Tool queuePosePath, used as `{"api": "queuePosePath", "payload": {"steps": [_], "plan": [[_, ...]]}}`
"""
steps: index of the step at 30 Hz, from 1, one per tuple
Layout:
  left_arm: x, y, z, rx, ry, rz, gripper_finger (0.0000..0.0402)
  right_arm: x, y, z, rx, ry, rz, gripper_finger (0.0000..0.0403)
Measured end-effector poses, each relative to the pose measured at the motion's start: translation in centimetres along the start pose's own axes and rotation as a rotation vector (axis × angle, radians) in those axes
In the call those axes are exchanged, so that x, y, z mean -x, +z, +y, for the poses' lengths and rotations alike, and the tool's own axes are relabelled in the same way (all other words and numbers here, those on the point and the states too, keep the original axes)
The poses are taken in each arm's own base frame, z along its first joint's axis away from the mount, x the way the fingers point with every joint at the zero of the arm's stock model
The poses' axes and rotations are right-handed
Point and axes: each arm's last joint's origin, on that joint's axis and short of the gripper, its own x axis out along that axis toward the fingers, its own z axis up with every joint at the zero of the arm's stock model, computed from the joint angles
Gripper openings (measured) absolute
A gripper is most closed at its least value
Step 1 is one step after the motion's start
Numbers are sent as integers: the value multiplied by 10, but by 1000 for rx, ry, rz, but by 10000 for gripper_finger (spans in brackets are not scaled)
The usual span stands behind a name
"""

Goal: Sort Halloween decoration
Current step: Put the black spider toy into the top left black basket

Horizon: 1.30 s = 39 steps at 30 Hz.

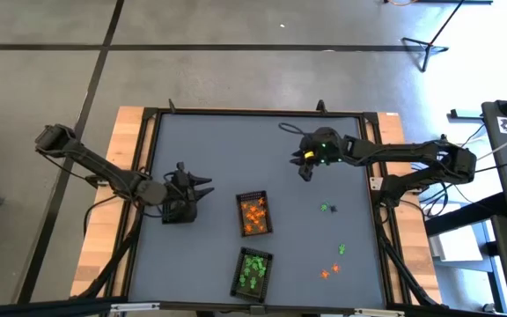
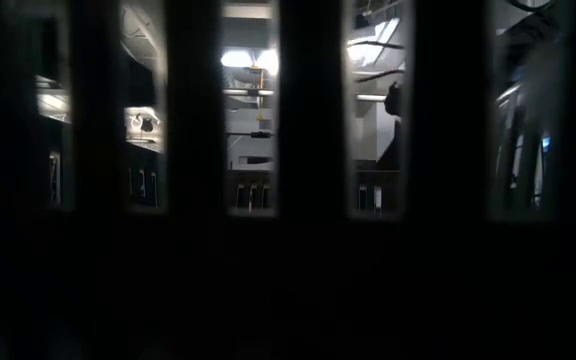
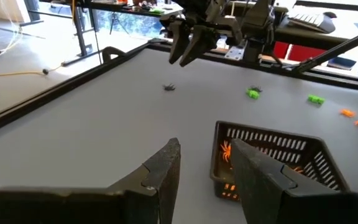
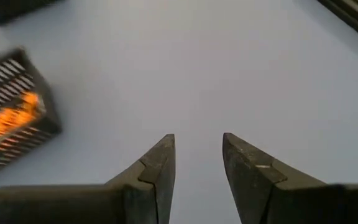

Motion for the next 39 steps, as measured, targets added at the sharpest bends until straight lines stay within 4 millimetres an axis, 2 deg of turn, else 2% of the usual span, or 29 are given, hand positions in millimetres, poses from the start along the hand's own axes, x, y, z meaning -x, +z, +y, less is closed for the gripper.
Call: {"api": "queuePosePath", "payload": {"steps": [6, 10, 16, 20, 23, 33, 39], "plan": [[-2, -2, 1, 1, 58, -6, 133, 0, -10, -5, 25, -147, 94, 131], [-2, -2, 1, 1, 58, -7, 133, 4, -18, -17, -44, -247, 176, 131], [-3, -1, 3, 3, 74, -9, 133, 10, -24, -42, -169, -307, 226, 131], [-5, -1, 5, 7, 89, -11, 133, 12, -24, -47, -171, -271, 225, 131], [-5, -1, 6, 8, 95, -11, 133, 6, -27, -46, -133, -236, 252, 131], [-6, 0, 6, 12, 94, -11, 133, -34, -43, -48, -142, -215, 314, 131], [-6, 0, 6, 11, 93, -10, 133, -43, -50, -51, -146, -232, 359, 130]]}}
